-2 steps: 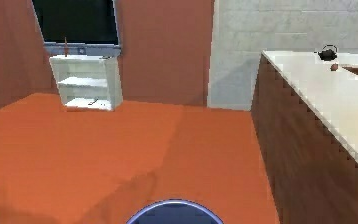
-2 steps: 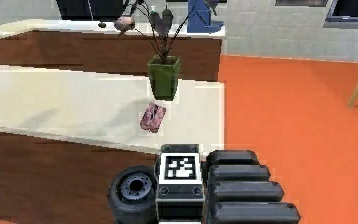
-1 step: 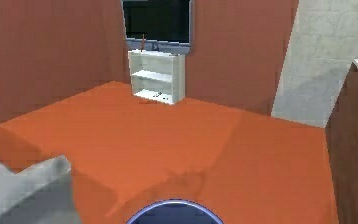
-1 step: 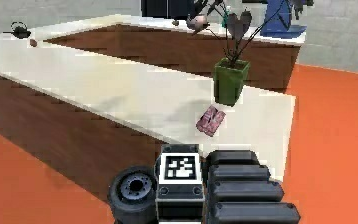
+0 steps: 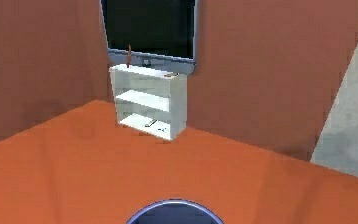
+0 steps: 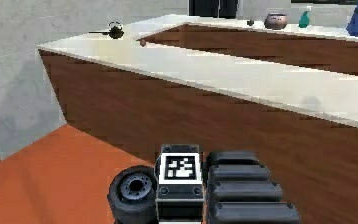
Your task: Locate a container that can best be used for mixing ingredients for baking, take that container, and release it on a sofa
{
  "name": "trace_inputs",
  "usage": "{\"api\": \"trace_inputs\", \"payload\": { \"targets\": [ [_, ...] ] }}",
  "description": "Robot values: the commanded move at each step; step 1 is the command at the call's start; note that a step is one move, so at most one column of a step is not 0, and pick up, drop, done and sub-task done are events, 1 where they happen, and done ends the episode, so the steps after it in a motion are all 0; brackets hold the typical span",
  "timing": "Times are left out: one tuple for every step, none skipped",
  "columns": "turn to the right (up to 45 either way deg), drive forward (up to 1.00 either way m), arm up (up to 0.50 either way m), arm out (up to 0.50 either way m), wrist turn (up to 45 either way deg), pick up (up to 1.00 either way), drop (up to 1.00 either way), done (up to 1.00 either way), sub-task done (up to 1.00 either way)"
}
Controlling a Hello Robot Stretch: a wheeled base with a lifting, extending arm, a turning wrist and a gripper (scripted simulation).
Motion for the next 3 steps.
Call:
{"api": "trace_inputs", "payload": {
  "targets": [
    [-45.0, 0.00, 0.00, 0.00, 0.0, 0.00, 0.00, 0.00, 0.00],
    [-15.0, 0.00, 0.00, 0.00, 0.0, 0.00, 0.00, 0.00, 0.00],
    [0.0, 1.00, 0.00, 0.00, 0.0, 0.00, 0.00, 0.00, 0.00]
  ]
}}
